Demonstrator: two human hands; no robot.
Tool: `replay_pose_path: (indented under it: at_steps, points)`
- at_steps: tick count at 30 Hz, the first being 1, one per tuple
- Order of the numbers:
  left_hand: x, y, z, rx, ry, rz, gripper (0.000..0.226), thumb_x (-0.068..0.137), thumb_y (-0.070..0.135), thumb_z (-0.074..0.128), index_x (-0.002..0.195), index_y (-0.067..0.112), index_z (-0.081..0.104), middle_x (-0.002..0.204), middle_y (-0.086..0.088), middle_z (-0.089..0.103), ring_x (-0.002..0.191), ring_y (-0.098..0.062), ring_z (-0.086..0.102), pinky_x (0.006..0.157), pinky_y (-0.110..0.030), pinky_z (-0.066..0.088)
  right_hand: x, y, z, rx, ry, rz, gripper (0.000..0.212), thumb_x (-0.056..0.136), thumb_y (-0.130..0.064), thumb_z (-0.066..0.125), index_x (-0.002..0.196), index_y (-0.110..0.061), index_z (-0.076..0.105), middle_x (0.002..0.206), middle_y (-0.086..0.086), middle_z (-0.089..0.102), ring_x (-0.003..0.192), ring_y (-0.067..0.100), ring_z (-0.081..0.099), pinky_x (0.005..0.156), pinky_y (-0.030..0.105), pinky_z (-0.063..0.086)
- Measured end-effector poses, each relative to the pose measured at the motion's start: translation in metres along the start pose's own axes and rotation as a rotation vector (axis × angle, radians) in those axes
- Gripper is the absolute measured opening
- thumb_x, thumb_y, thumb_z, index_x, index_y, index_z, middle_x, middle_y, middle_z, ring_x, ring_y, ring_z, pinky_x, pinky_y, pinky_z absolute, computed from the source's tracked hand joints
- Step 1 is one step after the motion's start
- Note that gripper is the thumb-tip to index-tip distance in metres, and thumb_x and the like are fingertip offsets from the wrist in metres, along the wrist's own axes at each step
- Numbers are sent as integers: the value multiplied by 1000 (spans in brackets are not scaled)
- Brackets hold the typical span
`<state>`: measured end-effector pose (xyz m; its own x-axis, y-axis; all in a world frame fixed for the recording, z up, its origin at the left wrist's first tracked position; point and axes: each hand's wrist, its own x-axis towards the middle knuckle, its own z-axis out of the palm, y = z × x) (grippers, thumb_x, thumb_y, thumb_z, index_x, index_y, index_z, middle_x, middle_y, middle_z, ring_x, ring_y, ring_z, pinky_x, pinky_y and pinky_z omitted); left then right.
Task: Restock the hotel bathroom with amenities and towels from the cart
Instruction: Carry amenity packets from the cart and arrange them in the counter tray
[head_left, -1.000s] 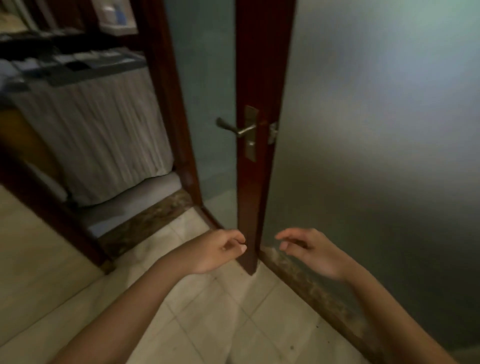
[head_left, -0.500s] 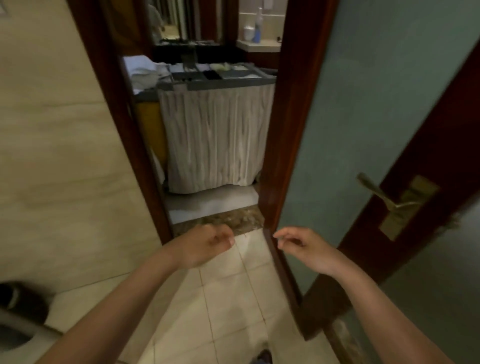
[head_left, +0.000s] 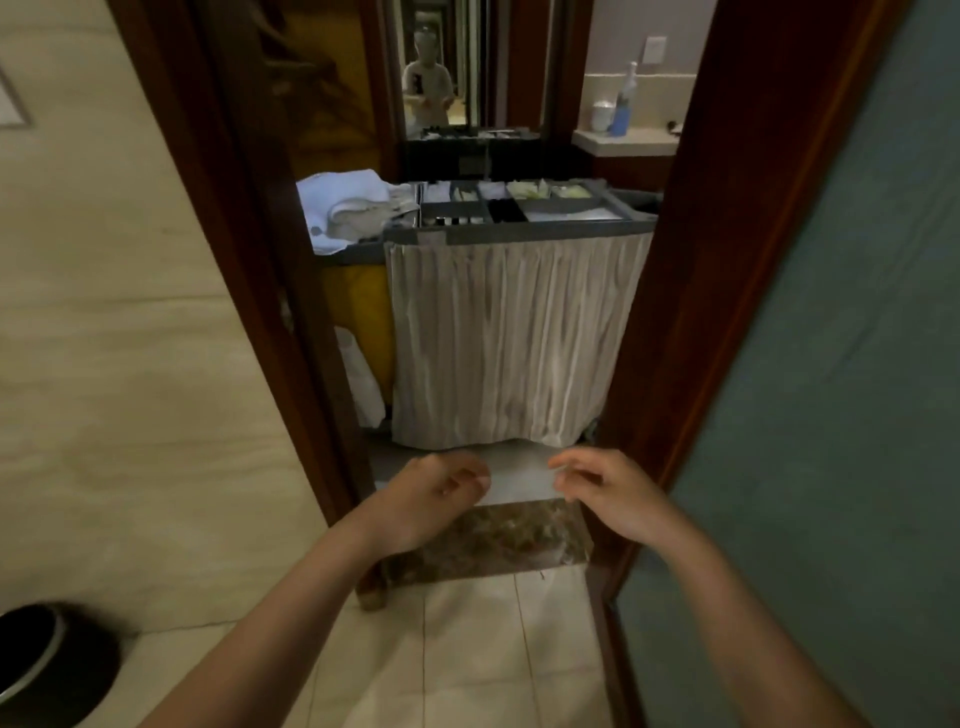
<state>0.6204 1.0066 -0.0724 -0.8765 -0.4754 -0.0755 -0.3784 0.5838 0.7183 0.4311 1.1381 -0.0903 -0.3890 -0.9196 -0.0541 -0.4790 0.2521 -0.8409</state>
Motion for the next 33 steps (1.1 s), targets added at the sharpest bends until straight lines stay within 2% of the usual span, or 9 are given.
replay_pose_path:
  at_steps: [3,7,11,13,15,18,23,26,33]
  points:
    - [38,-4,-9,-9,46,-12,22,96,32,47,112,23,60,101,6,63,96,-7,59,77,-16,46,42,5,-13,53,-17,-10,23,93,-18,54,89,-40,56,88,-14,62,82,6,61,82,25,48]
    - [85,-21,-27,-29,140,12,18,95,31,47,98,23,62,90,-6,67,86,-18,63,77,-36,50,98,15,-30,47,-29,-18,15,93,-19,54,95,-33,59,88,-8,63,80,8,62,80,23,48]
    - [137,-46,-50,-64,154,19,16,96,26,47,92,23,62,84,1,64,78,-8,61,69,-28,49,158,22,-44,38,-41,-6,15,93,-15,53,97,-28,61,88,-4,65,82,12,63,82,27,49]
    - [169,-61,-65,-80,146,30,17,96,24,47,86,25,61,78,7,61,72,-4,57,68,-25,44,193,24,-51,7,-36,4,15,94,-17,53,103,-23,63,89,-5,66,83,10,63,77,19,48]
    - [202,-78,-84,-135,149,10,16,95,27,49,87,24,62,83,5,63,82,-8,61,76,-29,47,230,23,-58,-7,-31,17,15,94,-18,52,105,-22,63,89,-7,65,84,7,62,72,11,47]
    - [259,-97,-120,-198,156,7,27,84,45,49,91,22,63,88,1,66,90,-17,63,84,-35,50,290,16,-70,0,-21,39,16,95,-18,51,94,-30,61,91,-9,65,88,6,61,76,16,48]
    - [356,-120,-171,-172,145,40,17,94,21,52,91,10,64,92,-19,66,92,-30,63,84,-43,48,382,9,-93,-34,49,73,16,94,-20,52,107,-23,62,93,-9,65,87,5,63,79,19,49]
    - [400,-126,-193,-154,126,61,36,82,44,49,92,12,65,89,-17,66,88,-30,63,82,-45,49,422,13,-106,-24,73,93,15,94,-22,53,104,-29,60,96,-9,65,87,6,64,82,24,51]
    - [510,-147,-222,-70,78,85,12,95,25,48,97,31,57,92,12,61,89,-1,59,80,-21,49,512,32,-144,-102,88,113,24,95,-26,50,116,-21,59,95,-9,62,89,3,60,74,15,46]
